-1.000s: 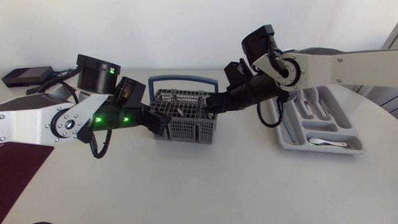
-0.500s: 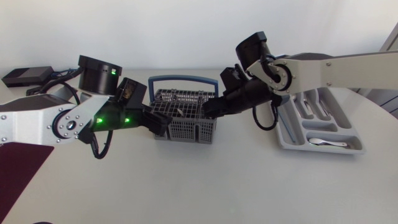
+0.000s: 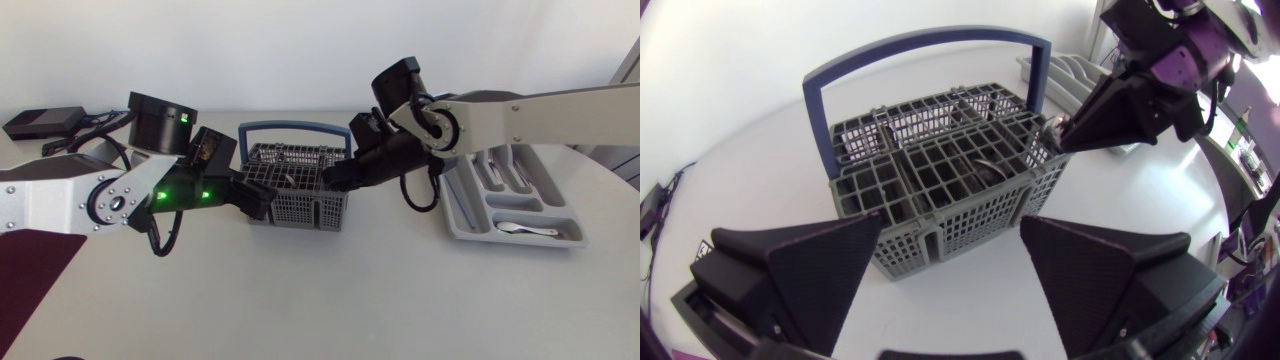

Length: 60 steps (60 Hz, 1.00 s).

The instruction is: Transfer all utensils from the basket to the drawer tray.

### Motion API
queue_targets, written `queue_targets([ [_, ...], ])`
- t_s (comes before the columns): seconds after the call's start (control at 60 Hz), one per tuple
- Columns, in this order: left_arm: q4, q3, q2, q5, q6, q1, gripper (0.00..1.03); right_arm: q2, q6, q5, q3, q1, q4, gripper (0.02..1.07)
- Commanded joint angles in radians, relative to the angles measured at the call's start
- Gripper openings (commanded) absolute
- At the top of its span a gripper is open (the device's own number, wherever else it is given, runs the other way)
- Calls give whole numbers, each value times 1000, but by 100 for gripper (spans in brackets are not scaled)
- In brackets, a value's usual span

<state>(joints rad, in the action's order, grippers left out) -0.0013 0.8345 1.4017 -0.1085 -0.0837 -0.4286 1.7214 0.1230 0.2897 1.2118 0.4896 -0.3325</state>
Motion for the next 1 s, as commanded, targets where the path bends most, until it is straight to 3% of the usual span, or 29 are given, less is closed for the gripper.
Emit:
queue_targets([
  [0.0, 9, -25, 23, -10, -16, -10, 97, 32, -2, -11, 14, 14, 9, 18],
  [0.333, 9, -25, 28, -10, -16, -12, 97, 26, -14, -40, 11, 14, 26, 8],
  [0.983, 9, -21, 33, -10, -19, -13, 97, -63, -66, -43, 5, 14, 1, 8],
])
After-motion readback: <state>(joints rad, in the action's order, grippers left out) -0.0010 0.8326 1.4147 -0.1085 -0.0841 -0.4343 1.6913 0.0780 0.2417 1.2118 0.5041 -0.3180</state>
